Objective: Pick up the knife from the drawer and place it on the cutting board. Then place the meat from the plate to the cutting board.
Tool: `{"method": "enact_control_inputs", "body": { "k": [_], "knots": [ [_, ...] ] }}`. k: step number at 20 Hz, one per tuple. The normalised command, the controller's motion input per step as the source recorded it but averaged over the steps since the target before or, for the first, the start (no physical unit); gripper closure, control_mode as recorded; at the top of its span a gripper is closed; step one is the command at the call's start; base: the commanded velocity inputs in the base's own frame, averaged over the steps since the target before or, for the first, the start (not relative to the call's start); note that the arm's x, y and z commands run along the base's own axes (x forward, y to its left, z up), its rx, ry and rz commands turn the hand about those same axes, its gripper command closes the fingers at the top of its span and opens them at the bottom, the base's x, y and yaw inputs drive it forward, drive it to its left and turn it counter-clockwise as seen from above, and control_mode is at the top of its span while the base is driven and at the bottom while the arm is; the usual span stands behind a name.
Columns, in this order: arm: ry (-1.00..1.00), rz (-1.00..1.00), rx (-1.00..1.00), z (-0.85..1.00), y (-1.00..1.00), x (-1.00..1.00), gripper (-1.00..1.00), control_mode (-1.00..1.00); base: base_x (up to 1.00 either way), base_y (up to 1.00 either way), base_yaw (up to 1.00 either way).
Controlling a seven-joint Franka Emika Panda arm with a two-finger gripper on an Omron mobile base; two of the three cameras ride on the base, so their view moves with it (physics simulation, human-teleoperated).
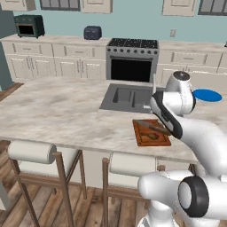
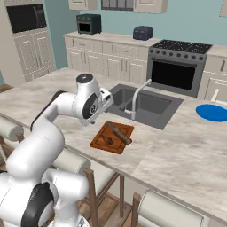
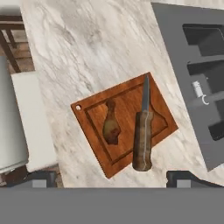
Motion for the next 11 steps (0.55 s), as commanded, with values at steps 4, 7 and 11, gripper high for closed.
{"method": "enact_control_inputs", "body": {
  "k": [4,7,11],
  "knots": [
    [-0.28,-0.23,-0.02,1.00,0.11,-0.63,-1.00,-1.00,0.00,0.00,0.00],
    [-0.13,-0.41,0.05,0.99,0.00,-0.77,-1.00,-1.00,0.00,0.00,0.00],
    [-0.08,-0.49,0.21,0.78,0.04,-0.94,-1.00,-1.00,0.00,0.00,0.00]
  ]
}}
